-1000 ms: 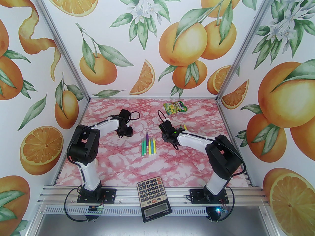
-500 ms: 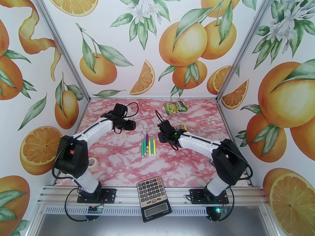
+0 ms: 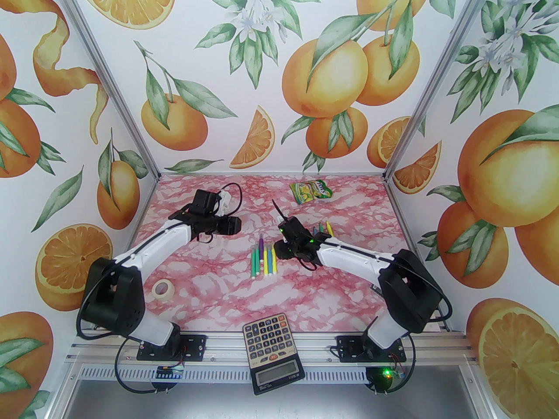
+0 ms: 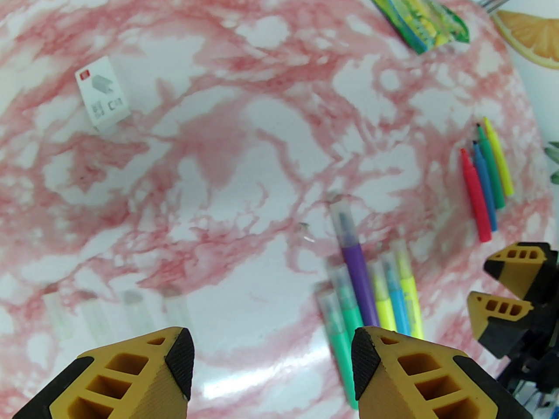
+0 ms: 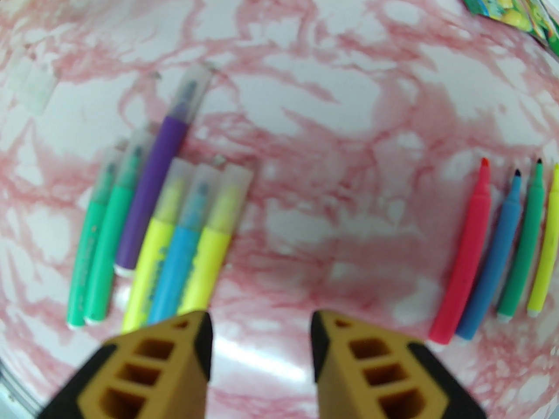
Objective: Open the pen caps
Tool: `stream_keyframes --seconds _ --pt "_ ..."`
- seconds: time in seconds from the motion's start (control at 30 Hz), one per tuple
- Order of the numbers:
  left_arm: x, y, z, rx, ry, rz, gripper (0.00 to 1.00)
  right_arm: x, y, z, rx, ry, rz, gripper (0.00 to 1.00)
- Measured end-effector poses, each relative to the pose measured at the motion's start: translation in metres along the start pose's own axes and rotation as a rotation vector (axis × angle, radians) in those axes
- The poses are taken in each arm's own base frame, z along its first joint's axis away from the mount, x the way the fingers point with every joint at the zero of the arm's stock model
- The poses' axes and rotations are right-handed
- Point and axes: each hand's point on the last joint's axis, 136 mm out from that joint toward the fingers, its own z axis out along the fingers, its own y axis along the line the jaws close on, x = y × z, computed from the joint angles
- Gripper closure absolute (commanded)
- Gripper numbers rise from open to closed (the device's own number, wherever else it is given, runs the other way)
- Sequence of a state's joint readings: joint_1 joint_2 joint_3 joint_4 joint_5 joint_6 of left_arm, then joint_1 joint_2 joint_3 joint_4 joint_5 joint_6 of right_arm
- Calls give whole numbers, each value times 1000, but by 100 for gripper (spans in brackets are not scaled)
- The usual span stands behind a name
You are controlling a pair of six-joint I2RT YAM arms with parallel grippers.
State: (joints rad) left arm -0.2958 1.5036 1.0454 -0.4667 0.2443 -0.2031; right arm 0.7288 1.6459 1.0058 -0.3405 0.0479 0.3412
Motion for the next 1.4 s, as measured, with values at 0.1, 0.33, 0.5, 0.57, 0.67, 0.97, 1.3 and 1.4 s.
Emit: stream_keyframes --seconds 0.1,0.33,0.5,0.57,0.67,0.97,1.3,1.4 --pt "-3 -2 -6 19 -32 0 35 7 7 5 -35 31 6 57" --pt "-14 -6 -16 38 -99 9 34 25 16 19 -67 98 12 59" --pt "-11 -2 -20 33 -110 0 34 34 18 26 -72 130 17 60" --pt "-10 0 -22 31 -114 -2 34 37 18 29 -73 141 17 60" --pt "-11 1 -24 29 -122 -8 33 41 18 33 -72 158 21 61" --pt "-5 6 -22 22 -114 -22 33 40 19 42 -55 170 27 63" --pt "-4 10 -22 17 -112 -36 33 38 2 46 54 182 19 67" --pt "-4 10 -22 16 -112 -37 33 37 -2 47 82 184 15 68"
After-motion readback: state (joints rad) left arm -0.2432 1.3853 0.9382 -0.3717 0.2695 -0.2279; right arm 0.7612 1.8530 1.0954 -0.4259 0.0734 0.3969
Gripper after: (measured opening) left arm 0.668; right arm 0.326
